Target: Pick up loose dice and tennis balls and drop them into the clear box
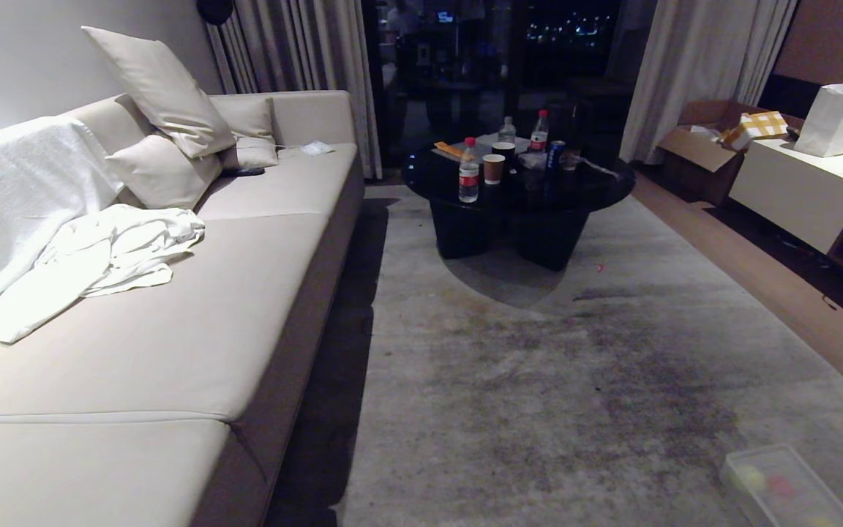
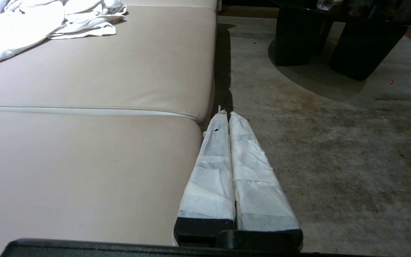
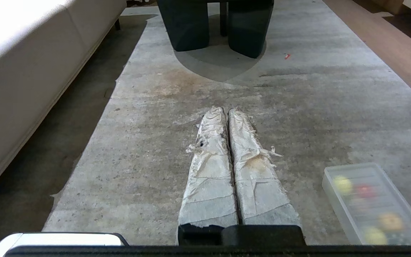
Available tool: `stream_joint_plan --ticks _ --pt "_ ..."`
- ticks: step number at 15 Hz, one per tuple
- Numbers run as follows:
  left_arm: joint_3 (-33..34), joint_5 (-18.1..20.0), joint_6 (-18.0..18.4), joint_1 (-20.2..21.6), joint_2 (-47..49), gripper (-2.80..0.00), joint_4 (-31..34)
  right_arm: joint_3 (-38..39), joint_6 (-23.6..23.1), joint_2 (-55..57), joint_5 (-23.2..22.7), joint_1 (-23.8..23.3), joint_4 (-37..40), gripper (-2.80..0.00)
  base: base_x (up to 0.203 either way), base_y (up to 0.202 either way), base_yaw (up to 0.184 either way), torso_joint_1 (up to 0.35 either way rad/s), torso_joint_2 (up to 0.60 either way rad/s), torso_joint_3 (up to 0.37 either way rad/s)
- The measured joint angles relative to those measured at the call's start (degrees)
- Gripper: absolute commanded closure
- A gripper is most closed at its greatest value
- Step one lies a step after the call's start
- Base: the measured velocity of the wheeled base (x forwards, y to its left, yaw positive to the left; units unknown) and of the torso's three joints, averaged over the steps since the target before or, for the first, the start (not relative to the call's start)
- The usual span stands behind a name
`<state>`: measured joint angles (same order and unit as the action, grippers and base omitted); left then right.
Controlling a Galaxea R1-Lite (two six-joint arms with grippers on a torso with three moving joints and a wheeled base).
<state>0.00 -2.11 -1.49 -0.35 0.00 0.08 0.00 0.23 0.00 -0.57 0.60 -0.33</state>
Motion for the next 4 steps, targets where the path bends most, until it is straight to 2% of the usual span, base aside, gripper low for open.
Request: stream_joint_plan --ticks 4 --pt "0.0 0.02 0.0 0.0 0.0 0.0 0.02 0.0 0.03 0.0 0.0 0.0 0.02 0.0 0.0 0.0 0.0 0.0 0.0 0.0"
